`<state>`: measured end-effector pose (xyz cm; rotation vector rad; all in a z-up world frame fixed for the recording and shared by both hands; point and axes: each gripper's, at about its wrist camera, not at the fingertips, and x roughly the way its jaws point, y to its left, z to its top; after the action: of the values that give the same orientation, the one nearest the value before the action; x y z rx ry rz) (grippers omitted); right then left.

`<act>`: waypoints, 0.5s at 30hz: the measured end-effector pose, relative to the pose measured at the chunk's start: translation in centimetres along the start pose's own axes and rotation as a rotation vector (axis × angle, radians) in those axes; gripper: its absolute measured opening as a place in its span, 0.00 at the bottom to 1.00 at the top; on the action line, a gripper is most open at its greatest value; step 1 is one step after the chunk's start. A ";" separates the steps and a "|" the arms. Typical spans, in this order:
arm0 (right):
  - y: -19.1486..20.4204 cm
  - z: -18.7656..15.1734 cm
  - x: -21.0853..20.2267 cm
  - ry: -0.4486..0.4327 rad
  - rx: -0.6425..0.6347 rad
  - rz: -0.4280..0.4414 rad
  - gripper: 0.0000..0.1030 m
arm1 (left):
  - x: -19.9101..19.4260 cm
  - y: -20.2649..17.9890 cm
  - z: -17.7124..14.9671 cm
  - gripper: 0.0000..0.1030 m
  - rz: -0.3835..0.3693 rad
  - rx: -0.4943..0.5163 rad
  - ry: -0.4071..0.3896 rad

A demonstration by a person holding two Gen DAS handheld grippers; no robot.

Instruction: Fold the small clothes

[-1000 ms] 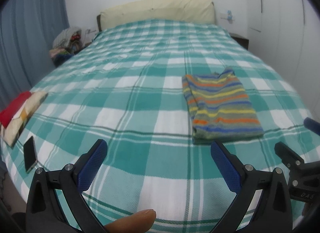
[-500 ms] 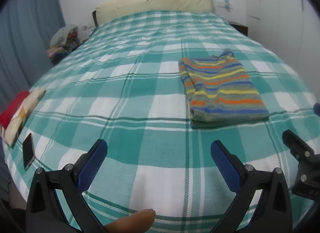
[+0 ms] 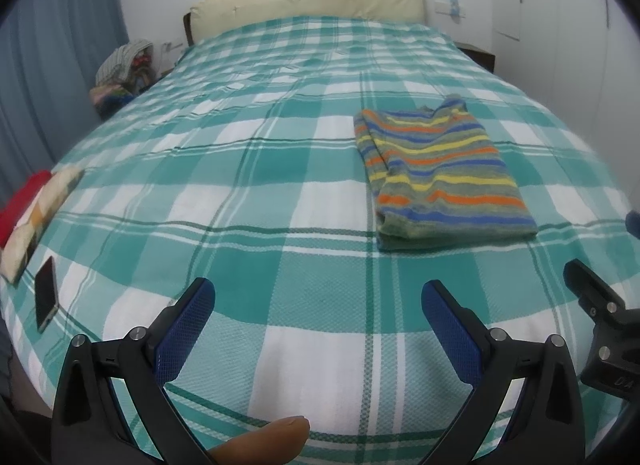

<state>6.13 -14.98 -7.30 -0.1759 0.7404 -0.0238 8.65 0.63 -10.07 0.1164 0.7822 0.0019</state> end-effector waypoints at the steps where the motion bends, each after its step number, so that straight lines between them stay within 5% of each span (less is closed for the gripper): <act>1: -0.1 -0.3 0.4 0.001 0.004 -0.008 1.00 | 0.5 -0.1 -0.2 1.00 0.004 -0.001 0.006; 6: -0.8 -3.1 4.6 0.069 0.071 -0.009 1.00 | 6.4 -0.7 -3.0 1.00 0.011 0.011 0.164; 9: -1.0 -5.2 7.5 0.170 0.093 -0.003 1.00 | 7.7 -0.3 -3.8 1.00 -0.030 -0.021 0.159; 15: -1.3 -6.1 7.8 0.143 0.112 -0.001 1.00 | 7.5 -0.4 -3.6 1.00 -0.031 -0.029 0.164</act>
<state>7.79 -17.88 -16.73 -0.0677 0.8794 -0.0796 11.42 0.98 -17.97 0.0775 0.9478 -0.0069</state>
